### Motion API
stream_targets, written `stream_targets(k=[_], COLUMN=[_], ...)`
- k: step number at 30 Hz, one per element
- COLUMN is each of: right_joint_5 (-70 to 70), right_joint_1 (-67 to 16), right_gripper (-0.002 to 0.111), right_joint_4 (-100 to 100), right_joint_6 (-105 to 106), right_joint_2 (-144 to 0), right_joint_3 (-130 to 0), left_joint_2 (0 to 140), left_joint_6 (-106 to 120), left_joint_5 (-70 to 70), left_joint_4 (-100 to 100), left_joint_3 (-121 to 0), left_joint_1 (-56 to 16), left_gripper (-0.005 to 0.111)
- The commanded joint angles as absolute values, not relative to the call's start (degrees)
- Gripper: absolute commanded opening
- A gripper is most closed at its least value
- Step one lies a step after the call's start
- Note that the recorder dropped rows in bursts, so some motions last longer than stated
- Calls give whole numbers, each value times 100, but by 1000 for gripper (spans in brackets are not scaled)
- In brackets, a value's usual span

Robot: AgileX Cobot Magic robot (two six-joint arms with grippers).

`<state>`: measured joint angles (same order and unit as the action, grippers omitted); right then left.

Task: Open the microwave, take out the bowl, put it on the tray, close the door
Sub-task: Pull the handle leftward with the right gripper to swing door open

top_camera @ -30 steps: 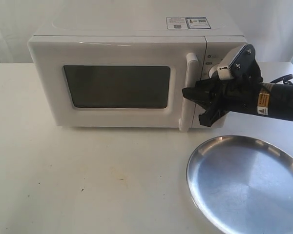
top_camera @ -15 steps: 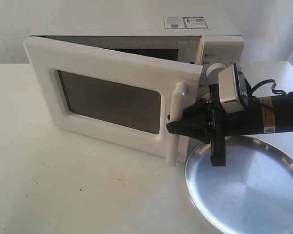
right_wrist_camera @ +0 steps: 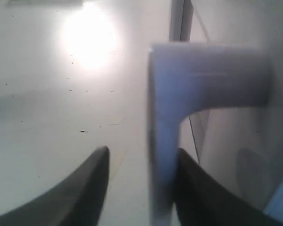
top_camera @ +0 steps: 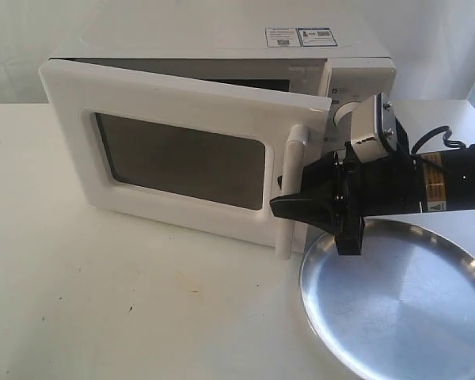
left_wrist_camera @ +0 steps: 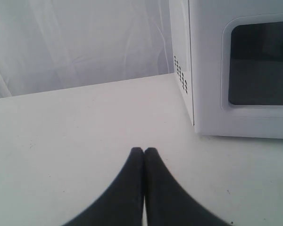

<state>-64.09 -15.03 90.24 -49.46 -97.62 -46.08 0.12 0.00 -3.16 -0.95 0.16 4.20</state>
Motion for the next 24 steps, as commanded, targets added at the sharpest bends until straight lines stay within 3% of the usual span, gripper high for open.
stream_targets(k=[1,10,21,24], right_joint_5=[-6764,-6783,-6125,-5890], right_joint_1=[-1533,-1451,-806,-807], right_gripper=[61,38,38,31], right_joint_4=[8970,9004,9108,9108], right_joint_6=[-5168,-5477,-6069,-6095], right_joint_2=[-9710,-9697,-8796,-8348], right_joint_3=[-4597,-4337,-3461,-3298], left_joint_2=[0,0,0,0], left_joint_6=[0,0,0,0], left_joint_5=[-338,-338,-338,-338], left_joint_4=[-40,-40,-40,-40], left_joint_3=[0,0,0,0], left_joint_1=[396,396,396,396], left_gripper=[0,0,0,0])
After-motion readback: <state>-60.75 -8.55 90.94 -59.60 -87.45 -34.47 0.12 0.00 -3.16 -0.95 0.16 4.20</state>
